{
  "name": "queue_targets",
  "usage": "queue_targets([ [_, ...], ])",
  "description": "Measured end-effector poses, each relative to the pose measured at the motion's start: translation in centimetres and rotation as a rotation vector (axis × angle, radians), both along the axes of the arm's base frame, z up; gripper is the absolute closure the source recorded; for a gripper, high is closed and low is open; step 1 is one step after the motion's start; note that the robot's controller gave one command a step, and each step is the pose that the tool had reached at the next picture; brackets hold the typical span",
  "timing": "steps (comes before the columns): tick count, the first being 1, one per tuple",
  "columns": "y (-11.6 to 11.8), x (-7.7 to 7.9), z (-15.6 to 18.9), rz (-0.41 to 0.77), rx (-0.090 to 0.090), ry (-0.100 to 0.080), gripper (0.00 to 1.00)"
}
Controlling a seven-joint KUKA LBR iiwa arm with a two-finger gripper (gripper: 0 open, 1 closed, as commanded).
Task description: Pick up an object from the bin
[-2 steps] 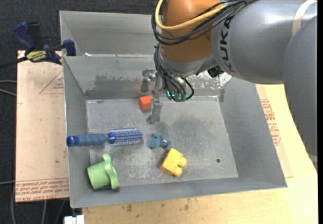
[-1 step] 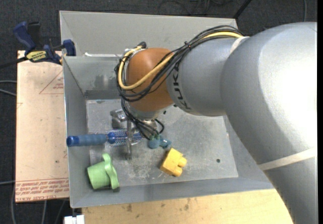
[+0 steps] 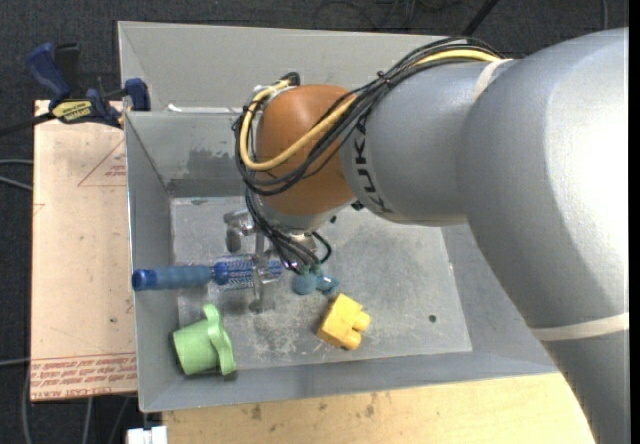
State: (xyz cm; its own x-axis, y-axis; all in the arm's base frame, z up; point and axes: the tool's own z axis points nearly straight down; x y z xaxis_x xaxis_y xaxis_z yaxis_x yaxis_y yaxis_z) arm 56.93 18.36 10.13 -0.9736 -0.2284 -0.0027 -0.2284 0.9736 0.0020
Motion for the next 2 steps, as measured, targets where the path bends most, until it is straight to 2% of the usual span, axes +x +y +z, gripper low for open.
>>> queue_targets([
  [1, -0.9, -0.8, -0.1, 0.016, -0.002, 0.003, 0.0],
  [2, -0.4, -0.6, -3.3, -0.08, -0.001, 0.003, 0.0],
])
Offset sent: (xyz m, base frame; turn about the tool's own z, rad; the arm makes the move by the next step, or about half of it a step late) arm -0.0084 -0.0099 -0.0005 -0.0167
